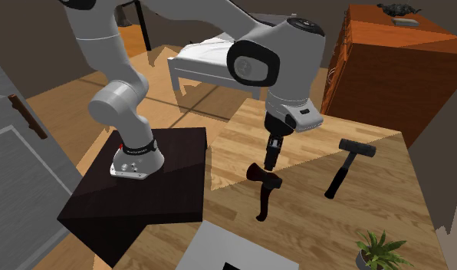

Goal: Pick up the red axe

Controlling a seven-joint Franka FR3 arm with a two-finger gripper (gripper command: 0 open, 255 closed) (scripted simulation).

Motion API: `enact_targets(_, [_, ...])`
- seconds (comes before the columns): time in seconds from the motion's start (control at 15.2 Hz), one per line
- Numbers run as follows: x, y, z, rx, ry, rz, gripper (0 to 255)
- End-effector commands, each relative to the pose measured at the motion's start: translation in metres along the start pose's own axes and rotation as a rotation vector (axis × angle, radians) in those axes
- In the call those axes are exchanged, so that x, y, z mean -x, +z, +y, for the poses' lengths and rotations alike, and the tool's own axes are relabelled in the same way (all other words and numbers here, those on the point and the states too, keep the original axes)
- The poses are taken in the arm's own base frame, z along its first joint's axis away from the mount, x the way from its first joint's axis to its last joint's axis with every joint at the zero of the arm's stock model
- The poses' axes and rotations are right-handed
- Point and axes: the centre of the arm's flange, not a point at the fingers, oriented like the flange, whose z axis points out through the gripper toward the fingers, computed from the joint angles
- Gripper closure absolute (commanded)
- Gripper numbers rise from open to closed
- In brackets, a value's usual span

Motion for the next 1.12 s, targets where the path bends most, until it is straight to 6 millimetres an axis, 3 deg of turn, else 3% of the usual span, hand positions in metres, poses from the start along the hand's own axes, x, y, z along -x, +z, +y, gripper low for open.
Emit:
enact_targets(0.0, [-0.015,0.017,0.016,0.006,0.022,-0.009,0])
enact_targets(0.13, [-0.024,0.025,0.025,0.009,0.034,-0.013,0])
enact_targets(0.59, [-0.026,0.065,0.025,0.009,0.034,-0.013,0])
enact_targets(0.73, [-0.026,0.065,0.025,0.009,0.034,-0.013,0])
enact_targets(0.79, [-0.026,0.066,0.025,0.009,0.034,-0.013,255])
enact_targets(1.06, [-0.026,0.065,0.025,0.009,0.034,-0.013,255])
